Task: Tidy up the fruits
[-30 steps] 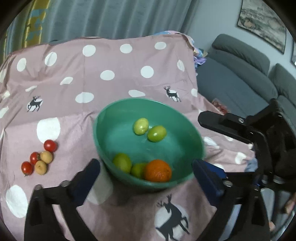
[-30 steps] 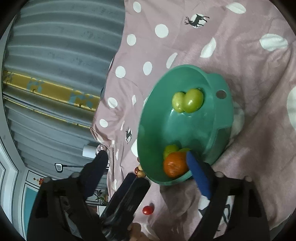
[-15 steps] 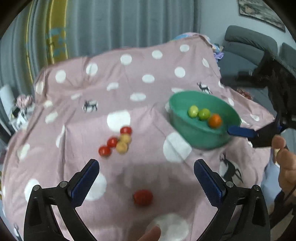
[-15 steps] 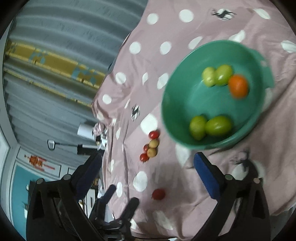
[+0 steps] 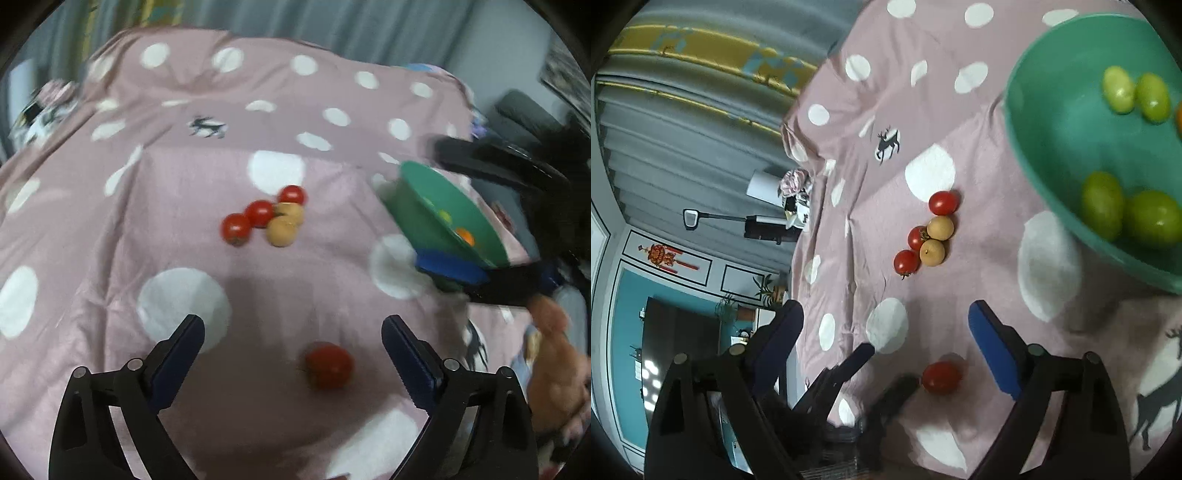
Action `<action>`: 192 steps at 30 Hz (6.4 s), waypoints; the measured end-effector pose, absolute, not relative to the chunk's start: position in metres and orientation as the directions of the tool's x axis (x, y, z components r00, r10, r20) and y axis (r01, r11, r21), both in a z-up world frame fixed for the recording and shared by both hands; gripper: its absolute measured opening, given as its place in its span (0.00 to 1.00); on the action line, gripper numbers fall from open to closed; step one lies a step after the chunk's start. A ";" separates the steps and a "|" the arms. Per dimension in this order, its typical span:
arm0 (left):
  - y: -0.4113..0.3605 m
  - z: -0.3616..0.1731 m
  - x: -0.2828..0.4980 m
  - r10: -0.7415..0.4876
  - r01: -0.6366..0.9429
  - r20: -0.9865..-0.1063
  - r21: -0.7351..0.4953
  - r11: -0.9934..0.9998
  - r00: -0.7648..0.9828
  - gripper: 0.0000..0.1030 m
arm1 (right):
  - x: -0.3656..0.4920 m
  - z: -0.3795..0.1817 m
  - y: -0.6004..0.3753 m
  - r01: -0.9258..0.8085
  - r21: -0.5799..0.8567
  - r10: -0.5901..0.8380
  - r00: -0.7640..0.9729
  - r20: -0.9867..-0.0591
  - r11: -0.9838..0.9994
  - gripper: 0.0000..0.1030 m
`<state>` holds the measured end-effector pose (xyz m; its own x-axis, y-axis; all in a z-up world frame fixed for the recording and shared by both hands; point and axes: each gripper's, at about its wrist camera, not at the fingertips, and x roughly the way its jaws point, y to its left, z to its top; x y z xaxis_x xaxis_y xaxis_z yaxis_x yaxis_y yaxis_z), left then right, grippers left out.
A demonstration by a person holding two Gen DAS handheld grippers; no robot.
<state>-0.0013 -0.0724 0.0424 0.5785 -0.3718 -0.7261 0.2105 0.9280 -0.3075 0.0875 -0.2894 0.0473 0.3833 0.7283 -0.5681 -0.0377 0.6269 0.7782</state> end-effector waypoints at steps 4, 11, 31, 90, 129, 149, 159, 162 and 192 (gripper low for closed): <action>-0.082 0.037 -0.004 -0.384 0.268 -0.734 -0.278 0.923 0.561 0.82 | 0.104 0.044 -0.267 -0.062 0.764 0.736 0.325 -0.594 0.643 0.75; -0.095 0.017 0.006 -0.353 0.270 -0.790 -0.245 0.931 0.501 0.66 | 0.135 0.019 -0.227 -0.030 0.732 0.724 0.177 -0.666 0.681 0.51; -0.078 0.015 0.014 -0.380 0.237 -0.786 -0.300 0.924 0.488 0.28 | 0.175 -0.025 -0.209 0.120 0.708 0.705 0.075 -0.706 0.696 0.19; -0.019 0.024 -0.019 -0.333 0.175 -0.761 -0.285 0.942 0.557 0.27 | 0.202 -0.017 -0.142 0.075 0.621 0.609 0.134 -0.782 0.780 0.25; -0.167 0.107 0.002 -0.393 0.404 -0.612 -0.128 0.906 0.687 0.27 | 0.061 0.077 -0.415 0.022 0.737 0.582 0.598 -0.551 0.676 0.25; -0.291 0.081 0.053 -0.401 0.481 -0.705 -0.097 0.872 0.585 0.28 | 0.032 0.056 -0.506 0.129 0.794 0.552 0.653 -0.519 0.594 0.25; -0.277 0.078 0.064 -0.458 0.446 -0.697 -0.218 0.868 0.552 0.28 | 0.031 0.059 -0.506 0.129 0.797 0.553 0.655 -0.515 0.590 0.26; -0.273 0.078 0.069 -0.466 0.434 -0.712 -0.247 0.866 0.525 0.42 | 0.032 0.057 -0.508 0.142 0.812 0.562 0.654 -0.506 0.567 0.29; -0.101 0.083 0.008 -0.228 0.255 -0.654 -0.055 0.965 0.721 0.79 | 0.061 0.092 -0.381 0.010 0.785 0.636 0.580 -0.509 0.620 1.00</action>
